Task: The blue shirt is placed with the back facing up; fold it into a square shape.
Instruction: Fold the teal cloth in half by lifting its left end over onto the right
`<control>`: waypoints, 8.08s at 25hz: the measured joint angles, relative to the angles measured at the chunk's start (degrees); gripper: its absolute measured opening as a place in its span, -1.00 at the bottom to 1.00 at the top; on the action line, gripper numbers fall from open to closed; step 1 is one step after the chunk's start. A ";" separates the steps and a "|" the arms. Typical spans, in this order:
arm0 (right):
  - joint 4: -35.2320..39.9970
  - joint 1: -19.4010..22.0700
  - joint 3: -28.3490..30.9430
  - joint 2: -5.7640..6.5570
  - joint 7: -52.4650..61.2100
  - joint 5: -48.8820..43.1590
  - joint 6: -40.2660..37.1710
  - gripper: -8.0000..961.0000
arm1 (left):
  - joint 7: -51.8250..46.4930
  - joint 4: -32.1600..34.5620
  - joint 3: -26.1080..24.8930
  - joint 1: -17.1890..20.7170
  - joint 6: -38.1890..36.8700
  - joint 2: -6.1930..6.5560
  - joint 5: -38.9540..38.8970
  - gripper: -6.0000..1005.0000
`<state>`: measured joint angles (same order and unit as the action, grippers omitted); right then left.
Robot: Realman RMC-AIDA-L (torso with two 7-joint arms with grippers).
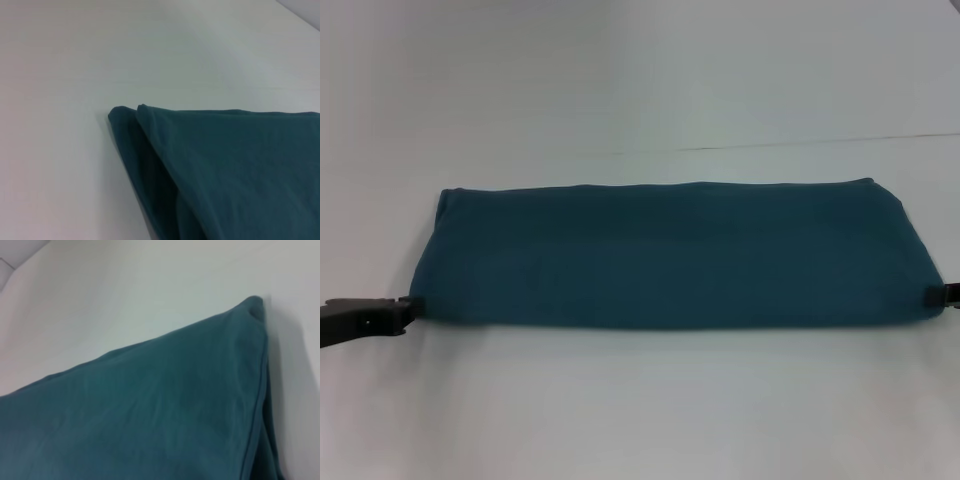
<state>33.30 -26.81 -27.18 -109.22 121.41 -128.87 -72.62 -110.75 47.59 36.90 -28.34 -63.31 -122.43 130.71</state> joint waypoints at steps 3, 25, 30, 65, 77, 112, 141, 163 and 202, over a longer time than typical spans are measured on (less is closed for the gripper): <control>0.07 0.20 0.67 0.06 -0.48 0.02 -0.92 -0.95 | -0.02 0.29 -0.12 0.60 -0.60 -0.09 0.00 -0.96; 1.45 2.76 3.72 -0.86 -1.98 0.02 -4.09 -0.95 | 0.35 3.78 -0.52 3.53 -4.46 -0.26 -0.02 -0.90; 1.45 2.31 4.31 -0.97 -1.97 0.06 -5.04 -0.89 | 0.37 4.16 -0.53 3.37 -6.88 -0.26 -0.02 -0.88; 9.50 -3.63 7.14 0.91 -3.46 7.87 -10.57 0.89 | -23.01 4.93 -8.47 3.63 -22.19 1.03 3.30 0.49; 9.76 -4.73 4.95 0.94 -3.50 8.02 -10.73 0.89 | -26.47 -0.79 -6.64 -1.04 -15.86 2.20 6.30 0.49; 10.56 -4.82 5.43 0.94 -3.28 8.20 -10.79 0.89 | -27.54 -3.05 -3.68 -4.17 -8.07 2.99 7.45 0.44; 10.23 -4.09 5.26 0.22 -3.96 8.19 -10.87 0.88 | -26.30 -3.21 -4.16 -3.06 -2.60 2.58 7.09 -0.94; 9.53 -7.58 5.02 -1.92 -4.09 8.19 -8.58 0.87 | -20.87 2.64 -20.85 3.73 -6.77 5.22 8.50 -0.94; 6.78 -5.35 2.80 -1.16 -12.48 8.19 -7.79 0.87 | 50.63 -66.77 -20.77 -18.12 -0.25 -2.24 -38.55 -0.91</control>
<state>40.08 -32.17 -24.38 -110.38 108.93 -120.68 -80.41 -60.13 -19.18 16.14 -46.47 -63.56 -124.67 92.16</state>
